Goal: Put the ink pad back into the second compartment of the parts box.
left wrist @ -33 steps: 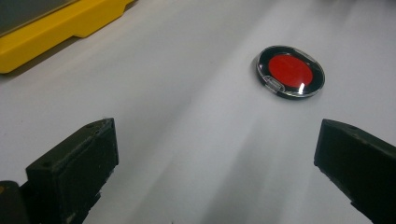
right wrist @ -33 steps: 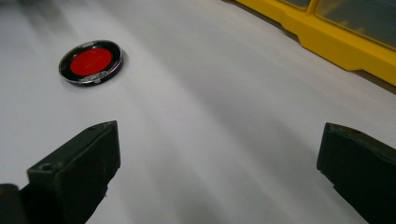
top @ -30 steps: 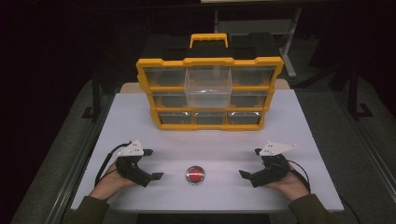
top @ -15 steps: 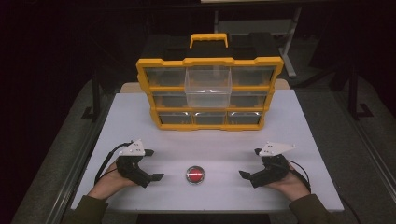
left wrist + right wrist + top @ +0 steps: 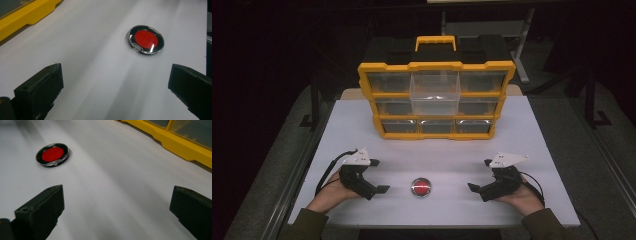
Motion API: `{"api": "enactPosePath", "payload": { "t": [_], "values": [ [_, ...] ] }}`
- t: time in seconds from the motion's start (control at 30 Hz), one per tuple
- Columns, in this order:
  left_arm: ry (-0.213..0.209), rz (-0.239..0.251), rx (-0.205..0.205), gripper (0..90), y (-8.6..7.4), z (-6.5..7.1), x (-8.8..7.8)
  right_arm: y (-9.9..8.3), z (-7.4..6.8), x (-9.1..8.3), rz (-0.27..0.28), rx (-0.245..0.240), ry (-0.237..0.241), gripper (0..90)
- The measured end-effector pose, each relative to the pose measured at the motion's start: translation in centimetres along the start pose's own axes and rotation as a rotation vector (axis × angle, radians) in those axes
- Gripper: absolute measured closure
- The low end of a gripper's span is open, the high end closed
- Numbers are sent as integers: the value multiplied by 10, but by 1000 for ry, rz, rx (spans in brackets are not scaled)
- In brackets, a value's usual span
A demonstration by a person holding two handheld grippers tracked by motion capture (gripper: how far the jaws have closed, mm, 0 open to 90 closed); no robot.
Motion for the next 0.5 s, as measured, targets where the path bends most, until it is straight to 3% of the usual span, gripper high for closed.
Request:
{"api": "enactPosePath", "payload": {
  "t": [0.5],
  "values": [
    [-13, 7, 25, 0, 16, 3, 4, 0, 0, -1, 4, 4, 1, 0]
  ]
}}
Point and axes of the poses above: each handheld gripper's, and its own axes: x roughly forward along the jaws, y roughly out of its top, z roughly to its right, the point moved 3 cm from there along x, roughly forward along the jaws, and after that the axes turned 11 degrees about -y, right-handed, at the moved point
